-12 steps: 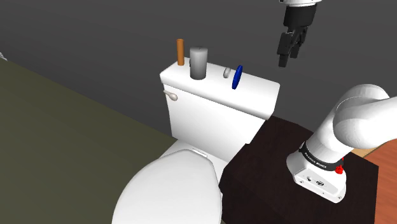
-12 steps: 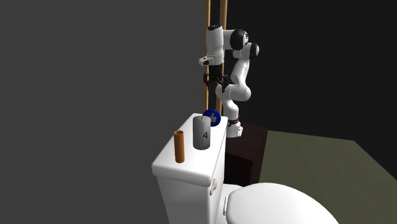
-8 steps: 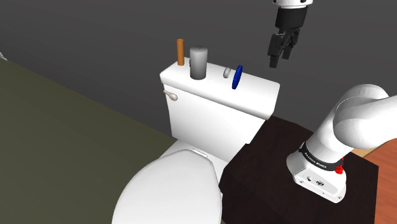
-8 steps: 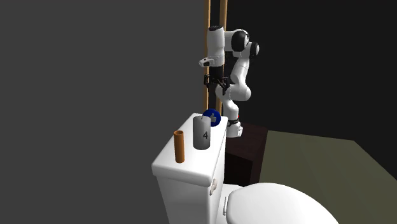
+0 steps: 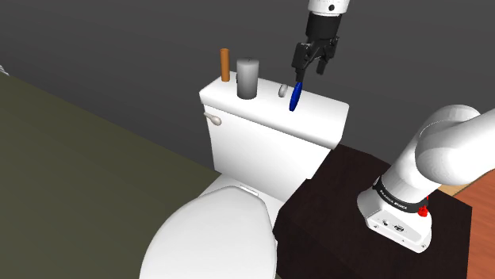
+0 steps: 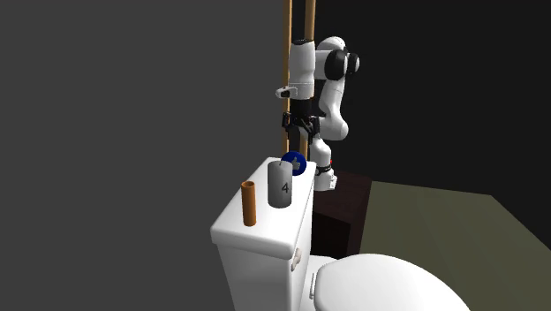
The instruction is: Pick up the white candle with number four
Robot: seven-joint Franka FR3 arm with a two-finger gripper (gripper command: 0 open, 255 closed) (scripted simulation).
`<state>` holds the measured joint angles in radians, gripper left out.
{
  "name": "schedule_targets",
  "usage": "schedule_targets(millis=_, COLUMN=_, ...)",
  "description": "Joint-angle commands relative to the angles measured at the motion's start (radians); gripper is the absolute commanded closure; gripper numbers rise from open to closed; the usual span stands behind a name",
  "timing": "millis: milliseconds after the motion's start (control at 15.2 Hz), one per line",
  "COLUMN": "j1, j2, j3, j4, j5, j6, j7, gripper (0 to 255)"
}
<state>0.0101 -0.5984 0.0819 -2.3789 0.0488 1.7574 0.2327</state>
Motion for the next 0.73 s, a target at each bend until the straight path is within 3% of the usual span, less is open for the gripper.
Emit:
schedule_targets(millis=0, j1=-0.005, j2=0.061, j3=0.017, j4=0.026, j5=0.005, j6=0.071, j7=0.038, gripper=0)
schedule_targets(millis=660, j1=-0.036, j2=0.348, j3=0.102, j4=0.230, j5=-0.036, j6=0.316, j7=0.246, gripper=0)
